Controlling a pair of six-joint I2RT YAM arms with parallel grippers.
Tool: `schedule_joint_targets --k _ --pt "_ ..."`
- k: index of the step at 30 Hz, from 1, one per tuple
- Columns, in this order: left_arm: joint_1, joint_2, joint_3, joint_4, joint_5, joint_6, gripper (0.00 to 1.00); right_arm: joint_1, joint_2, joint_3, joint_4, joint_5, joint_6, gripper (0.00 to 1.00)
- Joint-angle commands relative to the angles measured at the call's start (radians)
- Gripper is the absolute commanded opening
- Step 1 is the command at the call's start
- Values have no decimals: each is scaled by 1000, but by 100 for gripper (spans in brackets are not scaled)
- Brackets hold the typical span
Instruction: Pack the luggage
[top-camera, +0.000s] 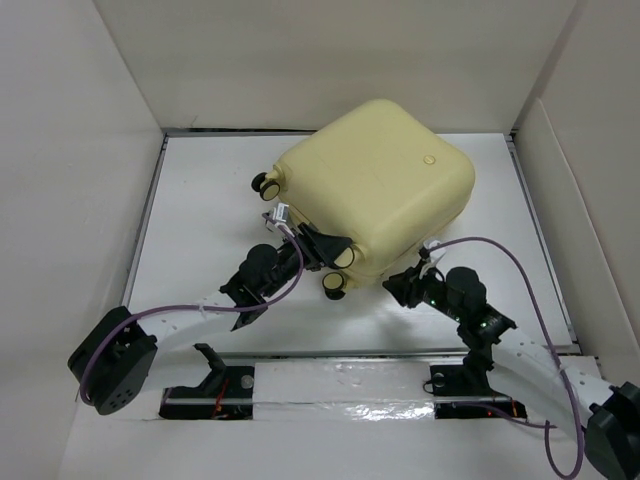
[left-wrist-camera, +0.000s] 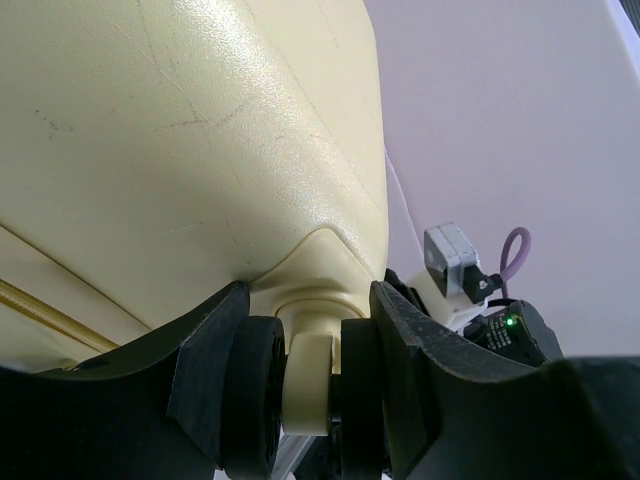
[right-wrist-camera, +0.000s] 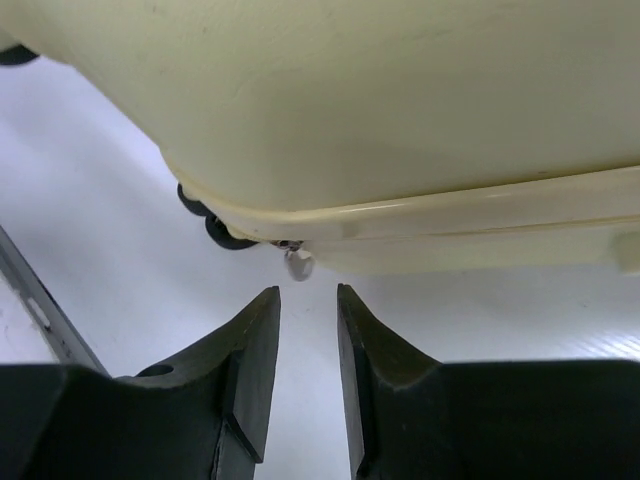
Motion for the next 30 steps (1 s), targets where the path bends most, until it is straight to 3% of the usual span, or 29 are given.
schedule_joint_targets --k 1,12,19,25,30 --pt "-18 25 13 -31 37 48 0 39 42 18 98 -23 -31 37" --pt "-18 44 -7 7 62 34 0 79 224 38 288 77 -6 42" --pt "-18 37 -13 4 66 30 0 114 279 43 402 227 5 33" --pt "-18 34 -20 2 69 30 0 123 264 42 422 264 11 22" --pt "-18 30 -28 -2 68 31 0 123 221 32 416 309 8 20"
